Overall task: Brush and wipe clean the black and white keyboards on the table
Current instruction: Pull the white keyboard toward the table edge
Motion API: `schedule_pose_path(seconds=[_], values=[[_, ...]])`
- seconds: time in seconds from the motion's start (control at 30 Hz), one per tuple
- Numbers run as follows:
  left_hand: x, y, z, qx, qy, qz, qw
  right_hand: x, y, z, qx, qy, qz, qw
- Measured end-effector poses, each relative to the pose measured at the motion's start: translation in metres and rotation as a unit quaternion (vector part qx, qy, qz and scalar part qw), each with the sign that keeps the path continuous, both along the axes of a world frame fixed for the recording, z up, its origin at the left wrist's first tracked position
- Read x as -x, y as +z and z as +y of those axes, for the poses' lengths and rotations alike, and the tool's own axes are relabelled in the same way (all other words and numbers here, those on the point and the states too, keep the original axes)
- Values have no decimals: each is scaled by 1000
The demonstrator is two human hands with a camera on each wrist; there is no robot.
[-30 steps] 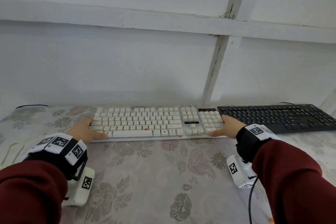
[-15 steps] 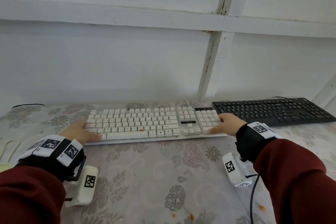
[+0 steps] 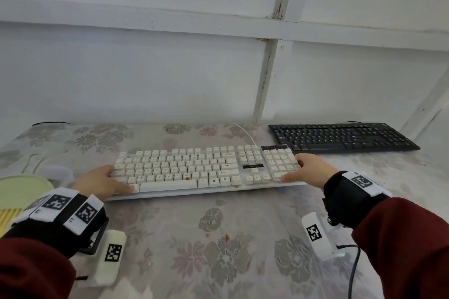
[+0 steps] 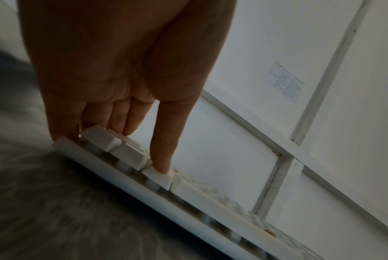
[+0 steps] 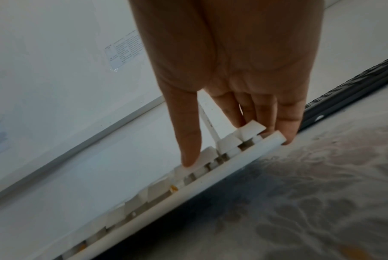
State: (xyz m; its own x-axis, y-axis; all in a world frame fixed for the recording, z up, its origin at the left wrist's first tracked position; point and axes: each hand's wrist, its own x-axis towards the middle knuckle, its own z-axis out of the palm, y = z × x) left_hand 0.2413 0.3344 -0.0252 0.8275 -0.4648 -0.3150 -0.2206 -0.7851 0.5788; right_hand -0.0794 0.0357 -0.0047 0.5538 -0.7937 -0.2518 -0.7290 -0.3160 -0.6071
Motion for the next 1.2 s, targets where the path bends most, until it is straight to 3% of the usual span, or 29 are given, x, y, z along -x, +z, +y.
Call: schedule_pose_path(seconds=[0.33, 0.6, 1.03, 1.2], values=[[55, -4, 16, 45, 12, 30, 998, 63, -4, 16, -21, 0, -15, 1000], [80, -5, 14, 62, -2, 45, 997, 87, -11, 18, -15, -19, 28, 999], [91, 3, 30, 68, -41, 29, 996, 75, 9, 53, 76, 44, 92, 992], [94, 11, 48, 105, -80, 46, 990, 42, 30, 99, 102, 87, 20, 991]])
